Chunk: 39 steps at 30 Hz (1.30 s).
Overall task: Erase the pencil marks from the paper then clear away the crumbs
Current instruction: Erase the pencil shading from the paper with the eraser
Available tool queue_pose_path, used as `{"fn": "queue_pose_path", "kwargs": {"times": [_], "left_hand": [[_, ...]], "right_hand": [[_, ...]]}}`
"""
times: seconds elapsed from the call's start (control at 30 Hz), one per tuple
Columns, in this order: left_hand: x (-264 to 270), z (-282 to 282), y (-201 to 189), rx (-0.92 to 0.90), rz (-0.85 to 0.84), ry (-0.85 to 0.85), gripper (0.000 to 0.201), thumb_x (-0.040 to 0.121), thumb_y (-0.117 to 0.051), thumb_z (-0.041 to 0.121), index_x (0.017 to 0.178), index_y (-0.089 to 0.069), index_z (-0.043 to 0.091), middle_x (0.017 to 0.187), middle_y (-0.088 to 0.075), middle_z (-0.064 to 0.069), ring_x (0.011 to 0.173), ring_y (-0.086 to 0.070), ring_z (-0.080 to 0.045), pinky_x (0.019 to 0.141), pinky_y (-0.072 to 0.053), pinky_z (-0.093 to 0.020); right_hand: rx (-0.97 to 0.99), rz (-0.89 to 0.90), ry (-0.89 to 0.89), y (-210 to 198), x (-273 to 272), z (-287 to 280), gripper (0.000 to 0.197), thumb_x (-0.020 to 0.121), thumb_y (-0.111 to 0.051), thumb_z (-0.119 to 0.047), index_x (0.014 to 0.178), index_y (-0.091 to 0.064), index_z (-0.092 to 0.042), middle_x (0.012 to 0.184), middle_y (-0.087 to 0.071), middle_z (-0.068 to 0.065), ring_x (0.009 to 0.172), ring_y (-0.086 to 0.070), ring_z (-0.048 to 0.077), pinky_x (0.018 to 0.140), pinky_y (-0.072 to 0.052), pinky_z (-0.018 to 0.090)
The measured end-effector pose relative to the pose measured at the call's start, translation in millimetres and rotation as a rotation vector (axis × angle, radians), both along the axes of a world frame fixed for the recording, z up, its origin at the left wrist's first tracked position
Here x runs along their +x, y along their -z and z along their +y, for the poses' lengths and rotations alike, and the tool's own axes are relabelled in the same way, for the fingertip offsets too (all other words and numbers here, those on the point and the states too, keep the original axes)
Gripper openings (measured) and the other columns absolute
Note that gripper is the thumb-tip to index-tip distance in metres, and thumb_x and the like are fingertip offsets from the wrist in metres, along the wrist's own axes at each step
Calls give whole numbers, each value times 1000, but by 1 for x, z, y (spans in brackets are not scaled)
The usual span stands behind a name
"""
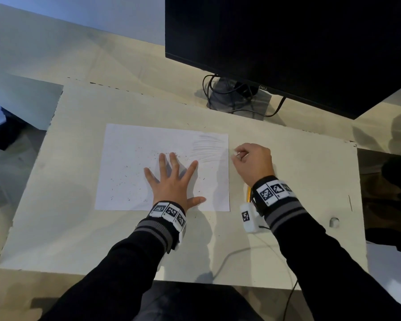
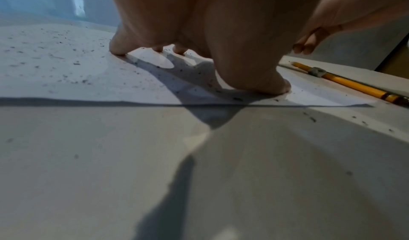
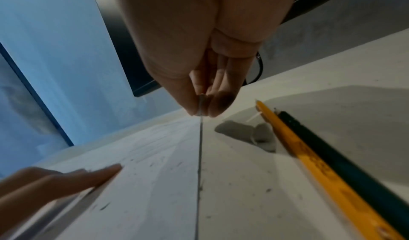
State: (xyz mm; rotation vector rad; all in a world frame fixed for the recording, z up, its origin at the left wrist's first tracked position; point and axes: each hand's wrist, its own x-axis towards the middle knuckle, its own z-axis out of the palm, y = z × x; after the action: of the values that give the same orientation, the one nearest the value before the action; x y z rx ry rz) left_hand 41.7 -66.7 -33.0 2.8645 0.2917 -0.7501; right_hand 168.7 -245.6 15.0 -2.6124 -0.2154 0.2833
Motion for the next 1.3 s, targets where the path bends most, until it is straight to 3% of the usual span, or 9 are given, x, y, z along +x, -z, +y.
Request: {"fn": "queue_pose_path", "kwargs": {"times": [0.07, 0.2, 0.43, 0.57, 0.67, 0.77, 0.93, 1.03, 1.3], "left_hand": [[0, 0, 0, 8, 0, 5, 101, 76, -33, 89, 147, 25, 46, 159, 27, -16, 144, 26, -44, 108, -3, -77], [0, 0, 0, 18, -1, 11, 101, 76, -31, 89, 147, 26, 45, 158, 27, -16, 144, 26, -45, 108, -5, -77], [1, -3, 1, 24, 3, 2, 101, 77, -29, 89, 146, 29, 44, 158, 28, -17, 144, 26, -45, 108, -6, -77], [0, -2, 1, 20, -10, 5, 101, 76, -27, 89, 146, 29, 44, 158, 29, -17, 144, 27, -45, 108, -5, -77], [-1, -2, 2, 5, -16, 4, 102, 76, -27, 90, 146, 30, 42, 159, 28, -16, 144, 27, -44, 108, -5, -76], [-2, -2, 2, 28, -50, -31, 117, 73, -28, 92, 150, 30, 25, 161, 22, -13, 147, 22, -40, 110, -8, -74], [-4, -2, 4, 19, -67, -81, 130, 68, -28, 95, 152, 25, 11, 163, 18, -9, 148, 20, -34, 111, -9, -71], [-4, -1, 5, 10, -72, -81, 130, 68, -26, 96, 151, 26, 10, 163, 19, -8, 148, 21, -34, 112, -8, -71], [-5, -1, 7, -7, -82, -85, 129, 69, -28, 95, 151, 27, 11, 162, 19, -8, 148, 23, -33, 112, -4, -71]], "right_hand": [[25, 64, -79, -1, -10, 2, 19, 87, -69, -18, 106, -72, -19, 79, -64, -8, 71, -61, 9, 81, -54, 26], [-45, 142, -329, 10, -41, 8, 8, 86, -70, -19, 91, -73, -13, 82, -62, -5, 74, -56, 11, 77, -53, 31], [36, 34, -63, 21, -19, 5, 4, 85, -70, -13, 83, -68, -11, 80, -62, -2, 68, -55, 10, 87, -53, 36], [28, 61, -248, 20, -41, 6, 4, 88, -69, -14, 85, -67, -11, 83, -59, -4, 67, -49, 3, 70, -45, 21], [-6, 8, -107, 21, -20, -1, 4, 88, -69, -14, 86, -68, -10, 84, -60, -2, 69, -50, 7, 81, -48, 25], [25, 2, -89, 18, -13, 11, 6, 88, -69, -15, 93, -69, -11, 89, -63, -2, 74, -52, 8, 86, -45, 13], [109, 118, -185, 21, -22, 42, 19, 83, -76, -22, 101, -74, -15, 80, -67, -5, 76, -61, 14, 83, -56, 33], [109, 101, -82, 22, -10, 37, 12, 83, -77, -23, 91, -77, -14, 72, -67, -6, 76, -63, 16, 82, -57, 35], [49, 72, -275, 19, -20, 43, 9, 86, -72, -20, 92, -77, -15, 80, -66, -6, 74, -58, 10, 79, -54, 31]]}}
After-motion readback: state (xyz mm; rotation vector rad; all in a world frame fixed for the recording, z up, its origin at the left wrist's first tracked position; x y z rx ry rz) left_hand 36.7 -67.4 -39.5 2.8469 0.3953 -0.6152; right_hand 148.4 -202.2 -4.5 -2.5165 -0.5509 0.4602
